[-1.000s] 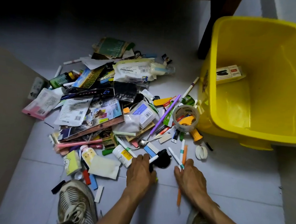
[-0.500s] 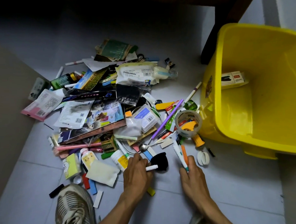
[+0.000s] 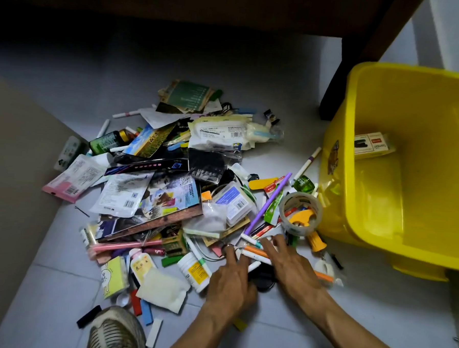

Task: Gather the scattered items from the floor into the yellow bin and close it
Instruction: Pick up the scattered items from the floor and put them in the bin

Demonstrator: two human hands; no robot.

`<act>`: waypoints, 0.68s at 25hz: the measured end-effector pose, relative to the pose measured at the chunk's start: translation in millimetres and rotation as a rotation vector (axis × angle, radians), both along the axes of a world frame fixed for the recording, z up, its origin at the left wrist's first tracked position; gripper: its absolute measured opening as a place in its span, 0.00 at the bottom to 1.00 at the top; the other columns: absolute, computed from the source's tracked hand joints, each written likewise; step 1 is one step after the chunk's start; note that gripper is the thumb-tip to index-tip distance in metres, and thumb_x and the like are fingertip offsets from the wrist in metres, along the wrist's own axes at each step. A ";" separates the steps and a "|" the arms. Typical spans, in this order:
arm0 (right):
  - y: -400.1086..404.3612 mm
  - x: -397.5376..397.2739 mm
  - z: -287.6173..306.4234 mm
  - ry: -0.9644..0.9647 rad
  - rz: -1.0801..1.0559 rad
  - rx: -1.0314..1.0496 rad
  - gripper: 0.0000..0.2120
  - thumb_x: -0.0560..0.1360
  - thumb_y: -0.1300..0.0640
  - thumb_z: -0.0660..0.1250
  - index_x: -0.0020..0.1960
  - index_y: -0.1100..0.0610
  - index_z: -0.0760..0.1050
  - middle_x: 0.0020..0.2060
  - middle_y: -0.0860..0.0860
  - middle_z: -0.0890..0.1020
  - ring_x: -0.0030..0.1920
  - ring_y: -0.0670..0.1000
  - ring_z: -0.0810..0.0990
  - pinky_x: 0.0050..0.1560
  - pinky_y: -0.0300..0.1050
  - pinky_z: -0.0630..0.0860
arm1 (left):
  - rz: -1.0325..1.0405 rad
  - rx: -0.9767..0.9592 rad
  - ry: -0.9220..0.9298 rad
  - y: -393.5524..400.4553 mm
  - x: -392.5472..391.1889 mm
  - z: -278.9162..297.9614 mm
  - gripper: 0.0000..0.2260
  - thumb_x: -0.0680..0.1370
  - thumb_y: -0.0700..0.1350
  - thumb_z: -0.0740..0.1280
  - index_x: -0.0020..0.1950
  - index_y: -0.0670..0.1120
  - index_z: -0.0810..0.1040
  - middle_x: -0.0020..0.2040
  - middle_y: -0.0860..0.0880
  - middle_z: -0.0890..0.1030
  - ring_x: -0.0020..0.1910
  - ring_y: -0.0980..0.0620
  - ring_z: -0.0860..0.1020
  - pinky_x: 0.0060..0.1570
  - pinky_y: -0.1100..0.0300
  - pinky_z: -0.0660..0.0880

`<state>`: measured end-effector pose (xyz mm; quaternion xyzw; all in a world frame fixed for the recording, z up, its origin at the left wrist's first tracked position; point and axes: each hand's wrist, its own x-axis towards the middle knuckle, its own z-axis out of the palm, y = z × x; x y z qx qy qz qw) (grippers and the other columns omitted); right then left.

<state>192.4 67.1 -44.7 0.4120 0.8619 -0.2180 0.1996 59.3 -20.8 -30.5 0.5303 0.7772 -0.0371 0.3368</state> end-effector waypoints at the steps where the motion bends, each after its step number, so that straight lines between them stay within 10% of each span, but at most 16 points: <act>1: -5.5 0.7 -1.1 -0.017 -0.009 0.020 0.27 0.79 0.60 0.60 0.74 0.48 0.55 0.68 0.55 0.62 0.57 0.59 0.74 0.42 0.50 0.68 | -0.015 -0.012 0.023 -1.9 0.4 -1.7 0.23 0.75 0.48 0.63 0.70 0.51 0.63 0.69 0.41 0.60 0.48 0.39 0.79 0.44 0.50 0.75; 9: -15.7 12.9 12.2 0.213 -0.479 -0.215 0.05 0.81 0.57 0.57 0.56 0.51 0.64 0.45 0.52 0.74 0.42 0.55 0.76 0.35 0.48 0.64 | 0.055 -0.001 0.095 -13.8 -4.8 -10.6 0.20 0.77 0.38 0.63 0.65 0.53 0.64 0.72 0.43 0.57 0.48 0.43 0.79 0.40 0.50 0.75; 13: -17.7 10.0 24.9 0.498 -0.724 -0.456 0.06 0.82 0.53 0.60 0.56 0.53 0.71 0.42 0.49 0.82 0.40 0.45 0.79 0.37 0.36 0.73 | 0.015 -0.013 0.132 -12.2 -5.9 -10.3 0.31 0.75 0.34 0.63 0.72 0.57 0.57 0.71 0.41 0.57 0.45 0.42 0.80 0.38 0.51 0.73; 17: -14.6 9.4 41.3 0.620 -0.825 -0.504 0.09 0.81 0.53 0.61 0.46 0.52 0.78 0.35 0.44 0.78 0.30 0.44 0.72 0.32 0.37 0.67 | -0.207 -0.034 0.240 3.5 -20.1 -8.6 0.17 0.79 0.38 0.58 0.67 0.48 0.65 0.71 0.41 0.62 0.51 0.42 0.79 0.38 0.54 0.67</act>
